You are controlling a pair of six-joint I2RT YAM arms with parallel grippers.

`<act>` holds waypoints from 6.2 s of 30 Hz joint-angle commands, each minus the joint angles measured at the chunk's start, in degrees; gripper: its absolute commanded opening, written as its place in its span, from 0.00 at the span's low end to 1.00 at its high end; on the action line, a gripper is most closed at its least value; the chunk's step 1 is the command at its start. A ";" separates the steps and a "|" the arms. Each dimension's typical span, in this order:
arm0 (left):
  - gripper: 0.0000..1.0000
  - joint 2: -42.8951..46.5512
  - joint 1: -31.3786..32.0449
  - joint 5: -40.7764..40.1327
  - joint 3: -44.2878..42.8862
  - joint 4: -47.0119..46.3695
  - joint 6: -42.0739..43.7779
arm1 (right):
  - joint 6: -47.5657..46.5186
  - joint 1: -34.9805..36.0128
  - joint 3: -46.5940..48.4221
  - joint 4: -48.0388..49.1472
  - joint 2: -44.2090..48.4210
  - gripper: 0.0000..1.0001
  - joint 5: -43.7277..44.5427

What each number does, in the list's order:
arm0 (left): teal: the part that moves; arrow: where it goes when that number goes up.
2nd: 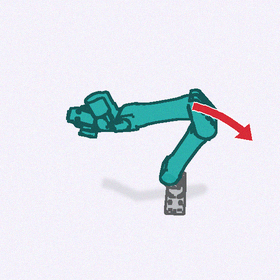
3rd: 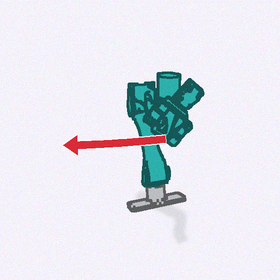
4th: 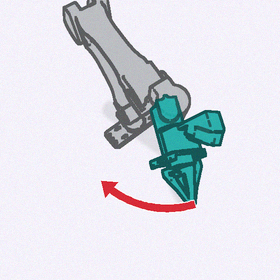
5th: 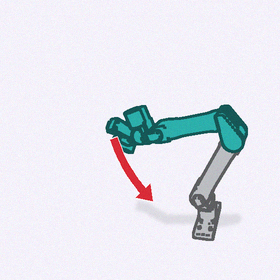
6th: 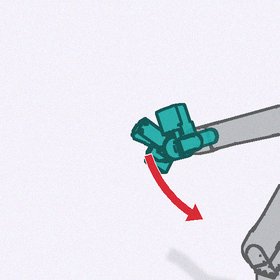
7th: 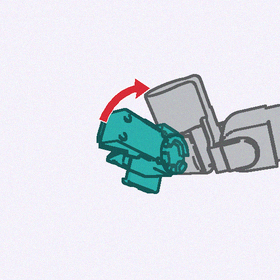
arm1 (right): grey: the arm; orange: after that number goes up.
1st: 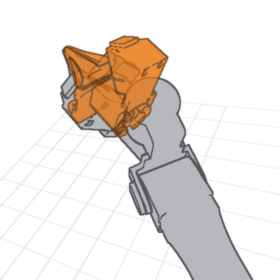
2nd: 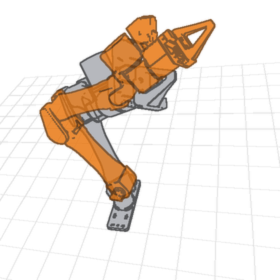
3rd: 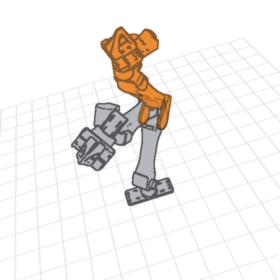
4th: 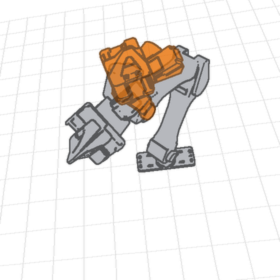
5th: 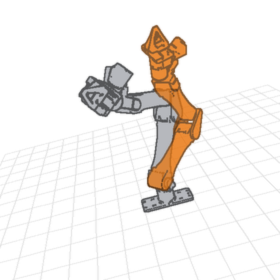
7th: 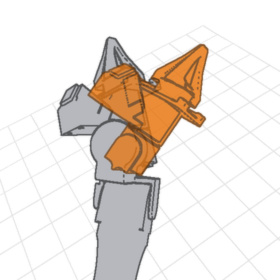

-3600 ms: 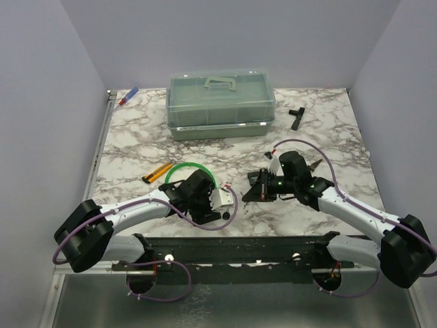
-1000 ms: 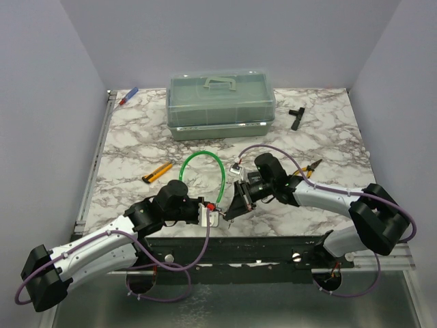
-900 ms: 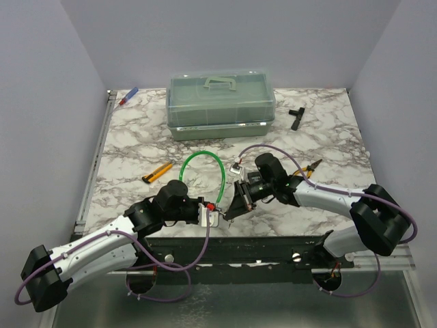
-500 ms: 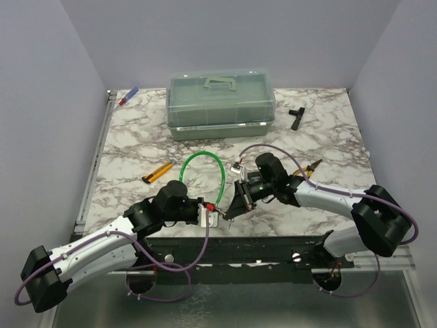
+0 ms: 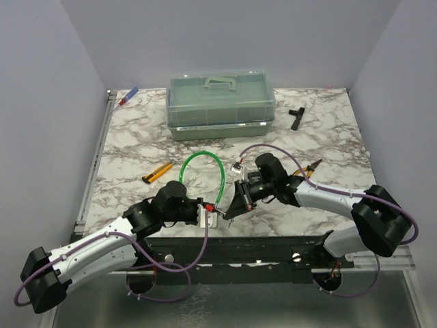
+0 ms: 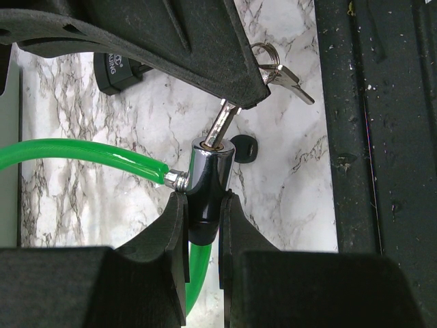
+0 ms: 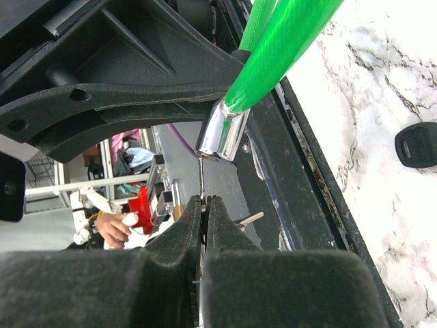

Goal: Unlock with the key

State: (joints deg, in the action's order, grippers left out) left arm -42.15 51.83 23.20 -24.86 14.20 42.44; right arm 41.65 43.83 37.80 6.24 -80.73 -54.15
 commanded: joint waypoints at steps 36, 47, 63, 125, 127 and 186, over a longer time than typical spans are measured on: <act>0.00 -0.47 0.20 4.21 -0.47 -2.42 2.46 | -2.65 0.13 3.33 -6.15 -3.34 0.00 2.37; 0.00 -0.60 0.25 3.39 -0.25 -2.42 3.08 | -2.02 0.13 3.36 -5.80 -4.77 0.00 0.24; 0.00 -1.04 1.54 1.85 0.34 -1.81 4.26 | -3.94 0.18 8.60 -13.45 -8.47 0.00 1.07; 0.00 0.13 3.02 1.50 0.52 -1.28 3.64 | -3.68 0.18 19.40 -23.37 -13.81 0.00 7.73; 0.00 0.22 3.01 1.50 0.52 -1.28 3.49 | -3.59 0.19 19.52 -23.19 -13.90 0.00 7.83; 0.00 0.29 3.20 -0.61 1.55 -1.45 2.87 | 0.02 3.01 11.23 -17.24 -5.64 0.26 2.84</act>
State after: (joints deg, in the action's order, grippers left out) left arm -42.37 54.87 21.63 -23.83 15.92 44.80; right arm 41.32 46.44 49.39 -11.60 -88.38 -49.80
